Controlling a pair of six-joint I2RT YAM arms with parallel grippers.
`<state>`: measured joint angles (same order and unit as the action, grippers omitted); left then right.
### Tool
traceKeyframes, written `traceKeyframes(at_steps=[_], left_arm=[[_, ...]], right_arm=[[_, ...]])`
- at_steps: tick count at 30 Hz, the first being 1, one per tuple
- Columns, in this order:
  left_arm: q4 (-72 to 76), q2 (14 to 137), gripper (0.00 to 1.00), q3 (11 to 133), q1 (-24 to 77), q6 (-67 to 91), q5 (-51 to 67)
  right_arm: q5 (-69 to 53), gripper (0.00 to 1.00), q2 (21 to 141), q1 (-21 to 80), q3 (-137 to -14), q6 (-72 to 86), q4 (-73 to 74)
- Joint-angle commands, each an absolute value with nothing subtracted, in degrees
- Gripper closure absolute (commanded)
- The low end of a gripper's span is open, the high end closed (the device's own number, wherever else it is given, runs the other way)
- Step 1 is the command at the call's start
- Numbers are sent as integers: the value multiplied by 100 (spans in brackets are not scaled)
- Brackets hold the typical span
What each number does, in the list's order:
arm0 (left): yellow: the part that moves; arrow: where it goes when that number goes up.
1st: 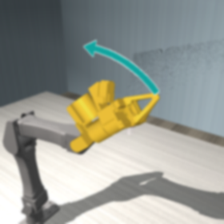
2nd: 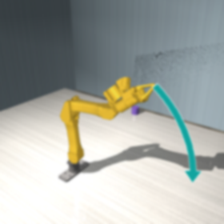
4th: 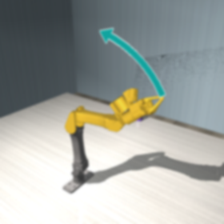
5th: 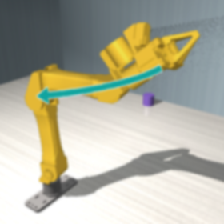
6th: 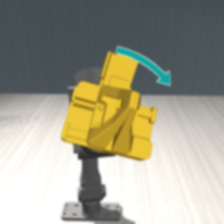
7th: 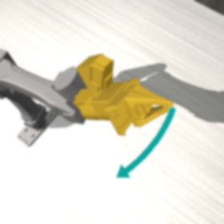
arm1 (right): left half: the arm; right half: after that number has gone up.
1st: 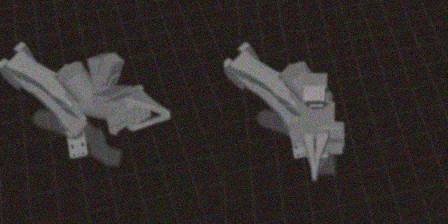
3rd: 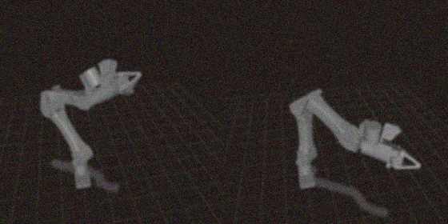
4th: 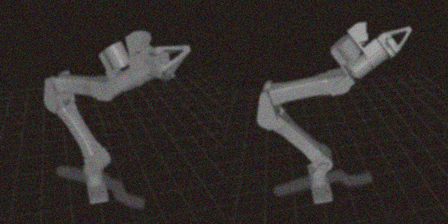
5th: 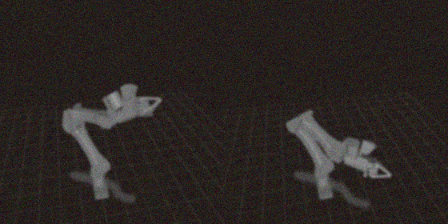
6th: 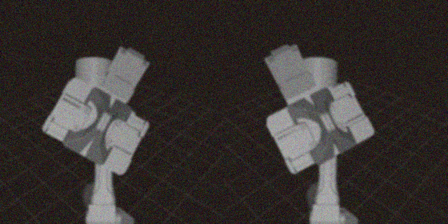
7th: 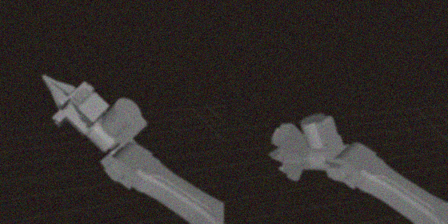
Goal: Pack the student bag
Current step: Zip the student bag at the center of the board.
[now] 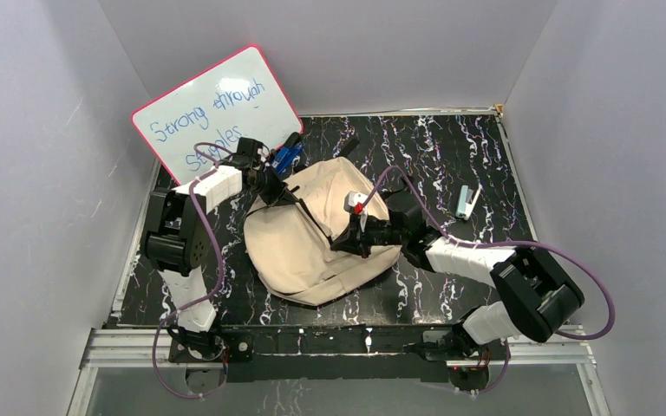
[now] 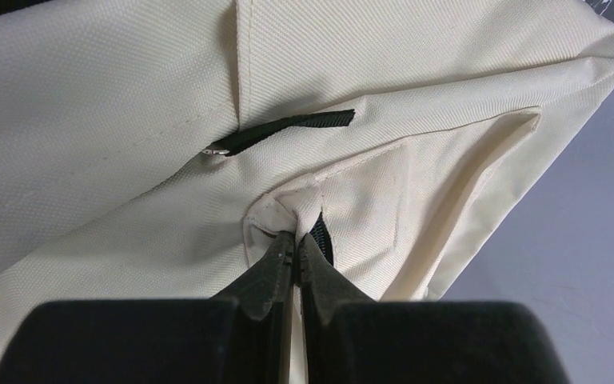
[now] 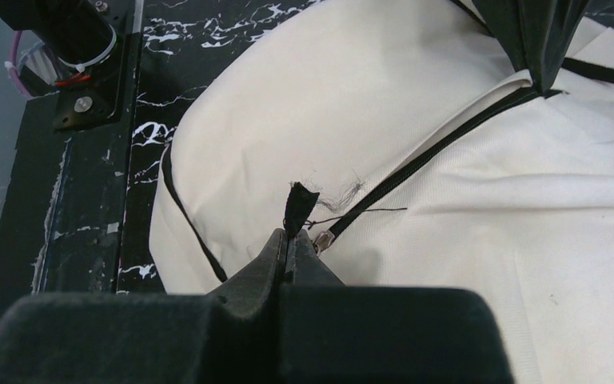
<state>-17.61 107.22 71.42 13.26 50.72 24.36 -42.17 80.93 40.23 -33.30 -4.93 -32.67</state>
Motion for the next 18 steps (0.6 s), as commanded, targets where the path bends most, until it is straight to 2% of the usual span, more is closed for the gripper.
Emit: traceKeyframes(at_steps=[1, 18], left_arm=[[-1406, 10835, 100, 7435, 1135, 4897, 1724], [-1255, 10947, 100, 7673, 1063, 4726, 1918]], right_arm=[[-4475, 100, 7751, 4144, -3164, -447, -2615], [-3579, 100, 7358, 4281, -2915, -44, -1932]])
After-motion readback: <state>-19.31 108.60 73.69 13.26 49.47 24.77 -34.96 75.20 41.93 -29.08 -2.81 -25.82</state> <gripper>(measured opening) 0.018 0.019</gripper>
